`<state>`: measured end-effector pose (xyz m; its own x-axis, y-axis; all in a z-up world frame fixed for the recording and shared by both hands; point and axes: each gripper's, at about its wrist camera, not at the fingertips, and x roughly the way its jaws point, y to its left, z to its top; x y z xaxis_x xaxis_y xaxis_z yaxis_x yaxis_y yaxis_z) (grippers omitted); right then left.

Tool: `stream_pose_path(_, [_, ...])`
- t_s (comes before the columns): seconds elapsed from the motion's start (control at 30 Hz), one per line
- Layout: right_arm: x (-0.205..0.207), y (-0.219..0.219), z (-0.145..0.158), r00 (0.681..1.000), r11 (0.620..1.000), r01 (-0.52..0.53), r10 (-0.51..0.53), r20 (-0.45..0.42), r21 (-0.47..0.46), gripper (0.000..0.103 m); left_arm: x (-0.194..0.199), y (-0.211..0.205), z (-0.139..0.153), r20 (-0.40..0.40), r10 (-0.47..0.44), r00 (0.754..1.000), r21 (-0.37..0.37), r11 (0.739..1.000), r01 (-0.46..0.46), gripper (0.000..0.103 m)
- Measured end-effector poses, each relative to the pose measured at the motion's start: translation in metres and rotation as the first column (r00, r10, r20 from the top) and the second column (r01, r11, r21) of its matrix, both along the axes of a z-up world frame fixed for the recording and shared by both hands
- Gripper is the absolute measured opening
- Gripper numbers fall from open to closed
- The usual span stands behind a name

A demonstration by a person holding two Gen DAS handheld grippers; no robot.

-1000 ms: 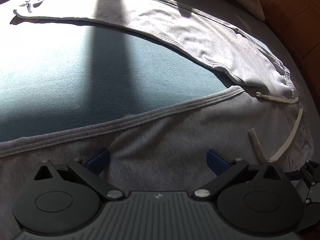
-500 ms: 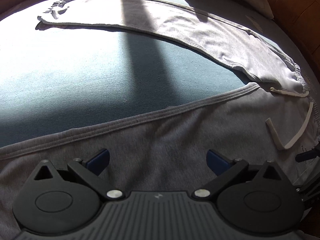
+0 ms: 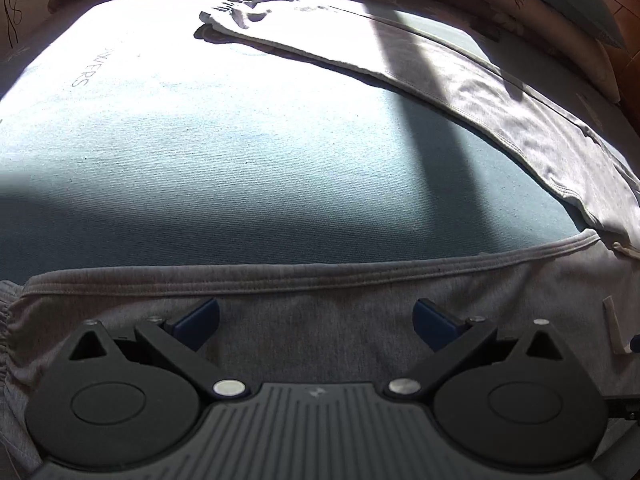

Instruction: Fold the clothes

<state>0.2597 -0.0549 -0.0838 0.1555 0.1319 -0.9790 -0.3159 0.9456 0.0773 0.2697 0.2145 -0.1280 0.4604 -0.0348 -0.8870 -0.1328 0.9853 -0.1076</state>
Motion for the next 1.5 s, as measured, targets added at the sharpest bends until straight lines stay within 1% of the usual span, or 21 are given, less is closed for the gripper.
stream_pose_path(0.07, [-0.004, 0.014, -0.002, 1.0, 1.0, 0.0, 0.0, 0.006, -0.001, 0.103, 0.004, 0.014, -0.006, -0.007, 0.035, 0.999, 0.001, 0.999, -0.035, 0.102])
stream_pose_path(0.2, [0.0, 0.042, -0.011, 1.0, 1.0, -0.023, 0.023, 0.003, -0.007, 0.103, -0.004, 0.031, 0.011, 0.052, 0.098, 0.994, -0.035, 0.995, -0.096, 0.102])
stream_pose_path(0.3, [0.002, 0.054, -0.01, 0.999, 0.999, -0.044, 0.044, -0.007, -0.01, 0.103, -0.015, 0.043, 0.011, 0.038, 0.138, 0.99, -0.067, 0.989, -0.136, 0.102])
stream_pose_path(0.4, [0.002, 0.066, -0.006, 0.998, 0.998, -0.066, 0.066, 0.0, -0.002, 0.103, -0.02, 0.058, -0.007, -0.005, 0.16, 0.987, -0.04, 0.986, -0.16, 0.102])
stream_pose_path(0.43, [0.002, 0.069, -0.005, 0.997, 0.997, -0.075, 0.075, 0.002, 0.001, 0.103, -0.021, 0.063, -0.01, 0.004, 0.159, 0.987, -0.028, 0.987, -0.159, 0.102])
stream_pose_path(0.53, [0.0, 0.08, -0.003, 0.995, 0.995, -0.103, 0.103, 0.004, -0.004, 0.103, -0.024, 0.075, -0.003, 0.031, 0.184, 0.982, -0.014, 0.983, -0.184, 0.102])
stream_pose_path(0.6, [-0.001, 0.084, -0.003, 0.993, 0.993, -0.115, 0.115, -0.002, -0.002, 0.103, -0.031, 0.08, 0.005, 0.032, 0.209, 0.977, -0.034, 0.978, -0.208, 0.102])
stream_pose_path(0.7, [0.0, 0.092, -0.003, 0.992, 0.992, -0.124, 0.124, -0.007, -0.003, 0.103, -0.044, 0.081, 0.008, 0.018, 0.201, 0.979, -0.072, 0.977, -0.199, 0.102])
stream_pose_path(0.8, [0.003, 0.101, -0.003, 0.991, 0.991, -0.135, 0.135, -0.004, 0.004, 0.103, -0.048, 0.085, -0.005, -0.009, 0.197, 0.98, -0.007, 0.98, -0.197, 0.102])
stream_pose_path(0.87, [0.002, 0.103, -0.003, 0.989, 0.99, -0.144, 0.144, -0.007, 0.002, 0.103, -0.049, 0.095, -0.01, -0.021, 0.238, 0.971, 0.039, 0.971, -0.237, 0.102])
stream_pose_path(0.97, [0.001, 0.108, -0.004, 0.987, 0.987, -0.158, 0.158, -0.01, -0.001, 0.103, -0.057, 0.104, 0.001, 0.001, 0.287, 0.958, 0.007, 0.958, -0.287, 0.102])
stream_pose_path(1.03, [0.001, 0.11, -0.004, 0.986, 0.986, -0.167, 0.167, -0.013, -0.002, 0.103, -0.062, 0.101, 0.008, -0.002, 0.272, 0.962, -0.036, 0.962, -0.272, 0.102])
stream_pose_path(1.13, [0.001, 0.114, -0.005, 0.984, 0.985, -0.175, 0.175, -0.018, -0.001, 0.103, -0.066, 0.088, 0.005, -0.025, 0.195, 0.98, -0.068, 0.978, -0.197, 0.102])
stream_pose_path(1.17, [0.002, 0.115, -0.005, 0.985, 0.985, -0.174, 0.174, -0.02, 0.002, 0.103, -0.067, 0.084, 0.0, -0.043, 0.179, 0.983, -0.06, 0.982, -0.181, 0.102])
stream_pose_path(1.23, [0.001, 0.116, -0.005, 0.984, 0.984, -0.177, 0.177, -0.018, 0.005, 0.103, -0.07, 0.082, -0.009, -0.082, 0.203, 0.976, 0.004, 0.979, -0.204, 0.102])
stream_pose_path(1.27, [0.001, 0.117, -0.004, 0.983, 0.984, -0.181, 0.181, -0.019, 0.006, 0.103, -0.072, 0.083, -0.011, -0.093, 0.227, 0.969, 0.045, 0.974, -0.223, 0.102])
stream_pose_path(1.33, [-0.001, 0.117, -0.004, 0.982, 0.982, -0.187, 0.187, -0.02, 0.008, 0.103, -0.08, 0.083, -0.006, -0.078, 0.277, 0.958, 0.108, 0.957, -0.268, 0.102])
stream_pose_path(1.37, [-0.002, 0.116, -0.004, 0.982, 0.982, -0.189, 0.189, -0.02, 0.008, 0.103, -0.083, 0.082, -0.002, -0.069, 0.288, 0.955, 0.103, 0.954, -0.28, 0.102])
stream_pose_path(1.4, [-0.002, 0.114, -0.004, 0.982, 0.982, -0.187, 0.187, -0.022, 0.006, 0.103, -0.085, 0.081, 0.001, -0.069, 0.281, 0.957, 0.075, 0.958, -0.276, 0.102])
stream_pose_path(1.47, [-0.002, 0.111, -0.006, 0.984, 0.984, -0.178, 0.178, -0.027, 0.007, 0.103, -0.087, 0.075, 0.003, -0.086, 0.238, 0.968, 0.026, 0.971, -0.236, 0.102])
stream_pose_path(1.5, [-0.001, 0.11, -0.006, 0.985, 0.985, -0.171, 0.171, -0.029, 0.008, 0.103, -0.088, 0.071, -0.001, -0.104, 0.218, 0.97, 0.032, 0.976, -0.216, 0.102])
